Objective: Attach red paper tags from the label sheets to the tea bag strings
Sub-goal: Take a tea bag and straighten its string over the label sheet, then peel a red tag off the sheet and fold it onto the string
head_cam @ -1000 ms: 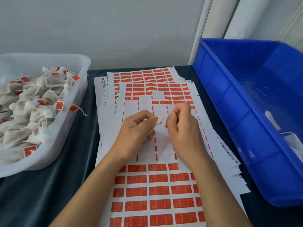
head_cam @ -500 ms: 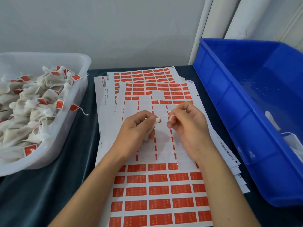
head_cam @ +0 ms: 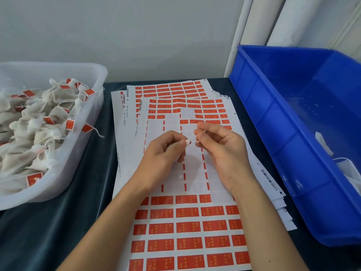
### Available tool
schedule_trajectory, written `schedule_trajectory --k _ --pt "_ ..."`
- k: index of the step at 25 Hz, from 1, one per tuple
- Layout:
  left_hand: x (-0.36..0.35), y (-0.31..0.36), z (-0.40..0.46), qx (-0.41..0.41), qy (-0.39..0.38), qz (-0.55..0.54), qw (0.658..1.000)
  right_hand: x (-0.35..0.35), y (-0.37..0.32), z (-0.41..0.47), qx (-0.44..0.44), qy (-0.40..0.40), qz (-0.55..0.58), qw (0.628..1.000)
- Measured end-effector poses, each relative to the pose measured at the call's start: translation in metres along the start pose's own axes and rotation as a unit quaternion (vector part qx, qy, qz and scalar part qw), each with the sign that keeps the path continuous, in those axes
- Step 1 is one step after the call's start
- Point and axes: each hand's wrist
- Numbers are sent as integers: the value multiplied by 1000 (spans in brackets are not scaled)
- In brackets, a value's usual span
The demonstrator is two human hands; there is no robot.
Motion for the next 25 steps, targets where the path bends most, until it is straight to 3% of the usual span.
schedule_trajectory --k 6,13,18,25 --pt "-1 0 -1 -10 6 44 999 -1 4 1 101 70 -116 986" --pt "-6 1 -2 -5 4 79 997 -4 4 1 39 103 -42 993" --pt "-8 3 -2 -14 -10 94 995 -9 5 -1 71 174 -64 980" --pt "-4 3 -3 -25 -11 52 998 -7 0 -3 108 109 -46 987"
Point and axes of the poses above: each hand's wrist, its own z-axis towards the middle knuckle, its own x-axis out of the back of the hand, y = z × x, and after that the axes turned 11 degrees about y, right-handed
